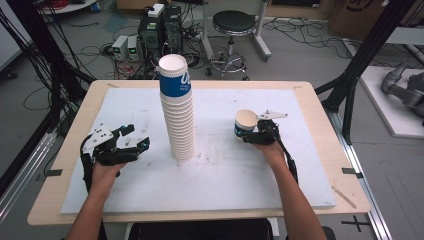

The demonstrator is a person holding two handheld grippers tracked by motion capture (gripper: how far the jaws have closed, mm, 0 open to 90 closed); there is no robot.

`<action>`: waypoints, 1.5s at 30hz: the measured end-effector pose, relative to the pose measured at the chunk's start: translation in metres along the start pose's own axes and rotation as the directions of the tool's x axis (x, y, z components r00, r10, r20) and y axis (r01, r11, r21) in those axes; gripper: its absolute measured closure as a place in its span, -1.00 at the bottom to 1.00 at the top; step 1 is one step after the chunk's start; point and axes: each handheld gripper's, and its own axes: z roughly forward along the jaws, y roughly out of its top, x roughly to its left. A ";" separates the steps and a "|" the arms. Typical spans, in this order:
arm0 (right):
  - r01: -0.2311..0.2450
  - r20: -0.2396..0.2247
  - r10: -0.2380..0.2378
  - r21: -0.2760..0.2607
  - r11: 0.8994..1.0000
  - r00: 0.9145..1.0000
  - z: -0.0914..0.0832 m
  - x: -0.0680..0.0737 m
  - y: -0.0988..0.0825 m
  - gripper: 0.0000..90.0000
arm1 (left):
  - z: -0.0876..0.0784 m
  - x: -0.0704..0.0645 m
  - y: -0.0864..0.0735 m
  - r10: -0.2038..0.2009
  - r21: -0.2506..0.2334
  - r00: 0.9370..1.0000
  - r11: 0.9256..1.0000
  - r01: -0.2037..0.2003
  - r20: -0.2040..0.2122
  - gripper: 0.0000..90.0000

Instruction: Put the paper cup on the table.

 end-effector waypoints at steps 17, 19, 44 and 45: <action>-0.002 -0.060 0.000 -0.039 0.999 0.998 -0.051 -0.011 -0.017 -0.56 | 0.001 0.001 0.000 -0.019 -0.007 1.000 1.000 0.019 0.010 -0.60; 0.004 -0.057 -0.008 -0.057 0.998 0.998 -0.062 -0.010 -0.020 -0.57 | 0.002 0.001 0.000 -0.022 -0.010 1.000 1.000 0.022 0.009 -0.60; 0.056 -0.015 -0.060 -0.186 0.981 0.998 -0.128 0.002 -0.034 -0.57 | 0.003 -0.007 0.004 -0.005 -0.011 1.000 1.000 0.005 0.018 -0.59; 0.052 -0.011 -0.055 -0.180 0.982 0.998 -0.130 0.002 -0.035 -0.56 | 0.002 -0.008 0.004 -0.004 -0.014 1.000 1.000 0.005 0.019 -0.59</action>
